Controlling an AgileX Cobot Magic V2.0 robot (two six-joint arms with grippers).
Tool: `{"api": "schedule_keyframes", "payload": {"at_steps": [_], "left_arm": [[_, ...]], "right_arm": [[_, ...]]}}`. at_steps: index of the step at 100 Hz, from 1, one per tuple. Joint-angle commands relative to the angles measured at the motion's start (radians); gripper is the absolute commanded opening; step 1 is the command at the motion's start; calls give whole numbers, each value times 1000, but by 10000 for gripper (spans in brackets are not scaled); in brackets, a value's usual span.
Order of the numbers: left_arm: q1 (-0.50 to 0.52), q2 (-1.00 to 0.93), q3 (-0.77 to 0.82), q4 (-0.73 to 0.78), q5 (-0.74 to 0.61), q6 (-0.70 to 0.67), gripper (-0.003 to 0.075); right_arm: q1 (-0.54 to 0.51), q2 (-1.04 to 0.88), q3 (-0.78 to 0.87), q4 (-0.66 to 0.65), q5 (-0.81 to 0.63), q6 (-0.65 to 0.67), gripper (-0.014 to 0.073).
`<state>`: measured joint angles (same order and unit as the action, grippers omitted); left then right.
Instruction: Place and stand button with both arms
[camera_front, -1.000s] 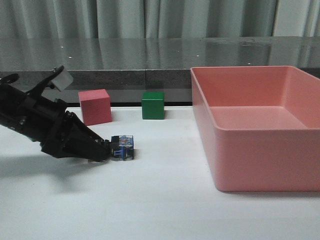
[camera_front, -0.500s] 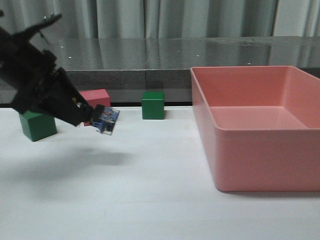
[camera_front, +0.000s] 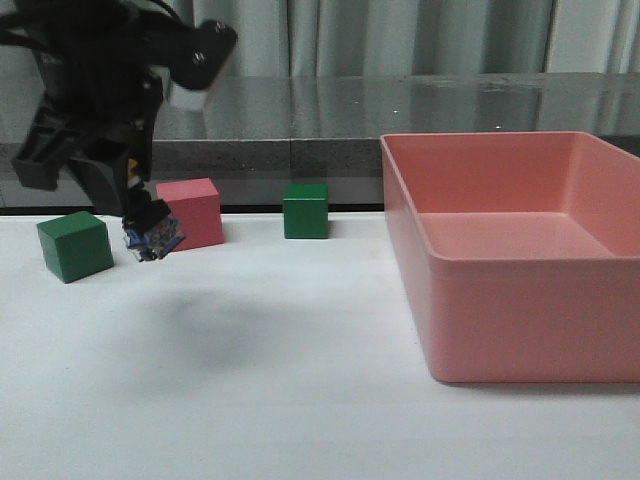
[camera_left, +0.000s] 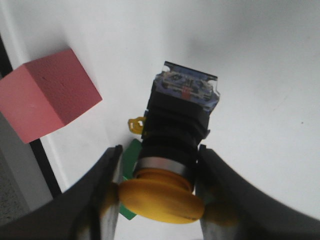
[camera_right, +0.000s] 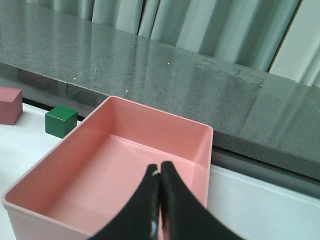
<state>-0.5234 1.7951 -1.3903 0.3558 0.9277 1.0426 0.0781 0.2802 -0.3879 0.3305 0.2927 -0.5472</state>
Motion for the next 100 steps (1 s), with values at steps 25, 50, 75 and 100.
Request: {"api": "schedule_keyframes", "payload": {"at_steps": [25,50,75,100], "left_arm": [[-112,105,-32,256,38,-144,-19],[-121,113,-44,253,46,-189,52],[-121,103,-91,237,72,-196,536],[-117,27,-93,237,211,-196,551]], "right_arm": [[-7,9,-29,10,-84,-3,-61],[-7,9,-29,10,-84,-3,-61],[-7,9,-29,10,-84,-3,-61],[-7,9,-29,10,-84,-3,-61]]}}
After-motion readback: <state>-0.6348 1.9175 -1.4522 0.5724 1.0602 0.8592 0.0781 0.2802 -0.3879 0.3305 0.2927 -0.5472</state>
